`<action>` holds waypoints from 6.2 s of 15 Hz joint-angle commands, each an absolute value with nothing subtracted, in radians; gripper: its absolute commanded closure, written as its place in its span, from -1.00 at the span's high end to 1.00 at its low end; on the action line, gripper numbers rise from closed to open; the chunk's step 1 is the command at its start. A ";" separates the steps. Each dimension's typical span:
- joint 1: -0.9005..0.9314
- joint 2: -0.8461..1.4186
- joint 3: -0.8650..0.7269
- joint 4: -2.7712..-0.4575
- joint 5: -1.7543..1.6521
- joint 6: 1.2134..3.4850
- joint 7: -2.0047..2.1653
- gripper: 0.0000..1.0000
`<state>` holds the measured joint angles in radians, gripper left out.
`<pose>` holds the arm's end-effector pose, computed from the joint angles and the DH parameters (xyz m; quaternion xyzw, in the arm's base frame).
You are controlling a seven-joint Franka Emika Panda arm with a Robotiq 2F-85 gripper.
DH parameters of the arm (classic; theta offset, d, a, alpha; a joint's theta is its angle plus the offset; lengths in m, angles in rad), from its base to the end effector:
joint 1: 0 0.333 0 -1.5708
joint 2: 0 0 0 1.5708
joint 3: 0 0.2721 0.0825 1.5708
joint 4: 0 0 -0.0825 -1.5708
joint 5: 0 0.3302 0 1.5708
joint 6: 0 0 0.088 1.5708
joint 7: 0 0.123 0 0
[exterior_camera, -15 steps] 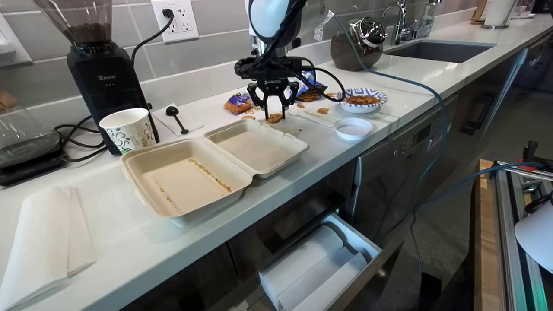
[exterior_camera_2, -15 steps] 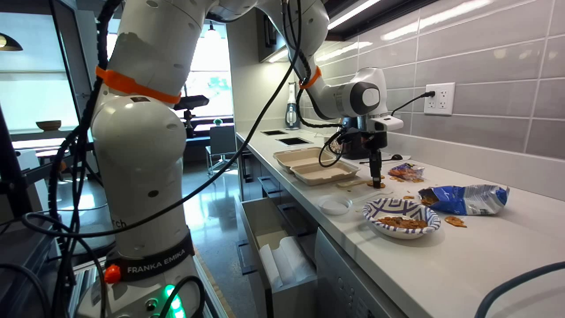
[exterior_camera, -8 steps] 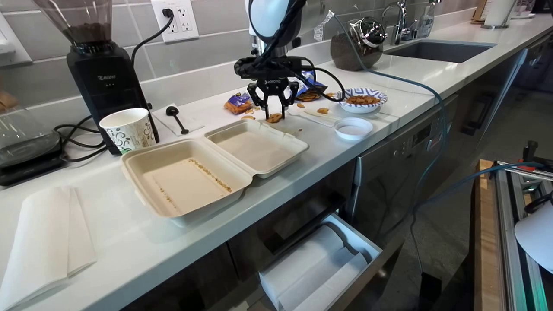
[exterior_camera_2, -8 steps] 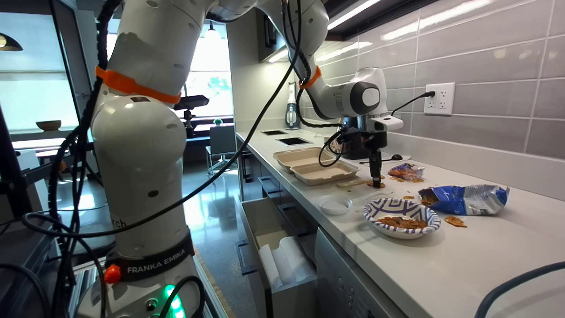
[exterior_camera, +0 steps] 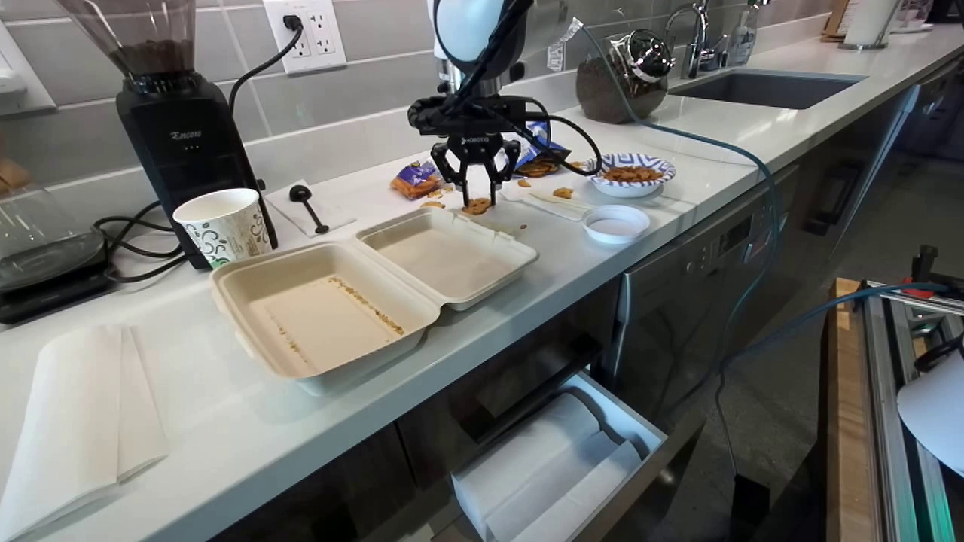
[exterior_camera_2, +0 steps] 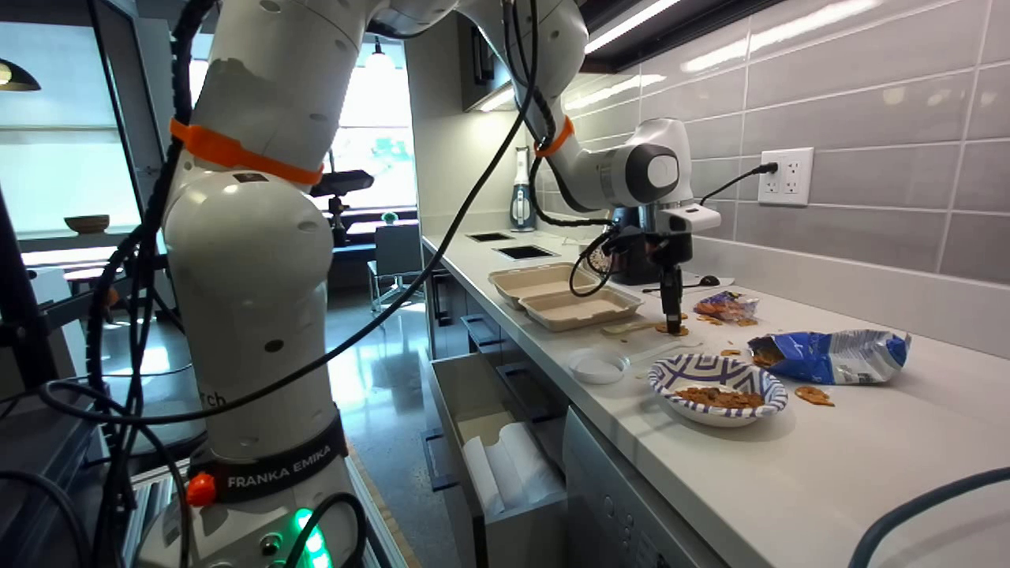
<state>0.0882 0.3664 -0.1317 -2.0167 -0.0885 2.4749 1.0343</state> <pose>0.5602 -0.0235 0.2619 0.8754 -0.4782 0.0659 0.0238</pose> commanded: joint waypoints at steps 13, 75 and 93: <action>0.089 0.358 -0.138 -2.026 -0.075 2.480 1.122 1.00; 0.092 0.301 -0.138 -2.078 -0.093 2.508 1.238 -0.43; 0.101 0.171 -0.117 -2.255 -0.140 2.600 1.278 -0.49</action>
